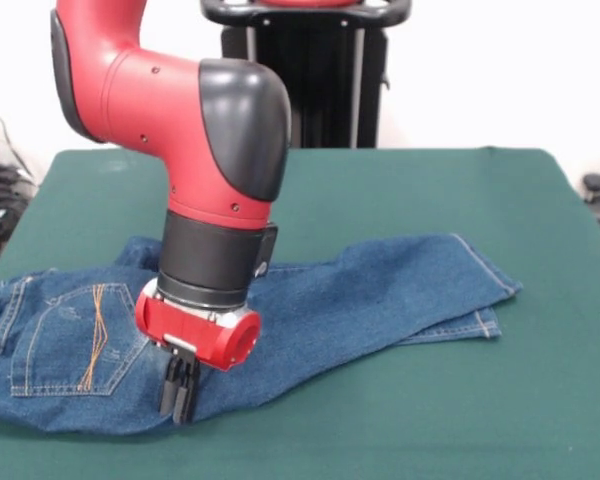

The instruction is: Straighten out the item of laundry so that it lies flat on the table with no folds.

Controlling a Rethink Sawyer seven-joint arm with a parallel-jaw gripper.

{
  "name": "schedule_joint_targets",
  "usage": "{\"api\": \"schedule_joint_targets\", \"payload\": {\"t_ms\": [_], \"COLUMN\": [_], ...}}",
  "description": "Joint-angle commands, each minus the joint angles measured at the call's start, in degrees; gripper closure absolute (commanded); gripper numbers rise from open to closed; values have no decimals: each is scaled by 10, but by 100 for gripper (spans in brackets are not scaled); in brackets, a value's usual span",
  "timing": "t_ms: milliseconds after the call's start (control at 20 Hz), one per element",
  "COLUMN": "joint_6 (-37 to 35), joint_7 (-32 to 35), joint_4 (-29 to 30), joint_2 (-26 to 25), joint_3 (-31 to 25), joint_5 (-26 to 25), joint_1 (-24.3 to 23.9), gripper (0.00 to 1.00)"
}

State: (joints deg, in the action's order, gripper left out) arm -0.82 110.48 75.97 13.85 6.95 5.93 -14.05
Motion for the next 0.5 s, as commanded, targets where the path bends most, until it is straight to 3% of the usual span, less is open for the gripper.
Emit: {"api": "schedule_joint_targets", "payload": {"t_ms": [50, 500], "joint_6": [-79, -118], "joint_7": [145, 155], "joint_4": [149, 259], "joint_2": [82, 164], "joint_3": [16, 46], "joint_5": [37, 68], "joint_1": [66, 94], "gripper": [100, 100]}}
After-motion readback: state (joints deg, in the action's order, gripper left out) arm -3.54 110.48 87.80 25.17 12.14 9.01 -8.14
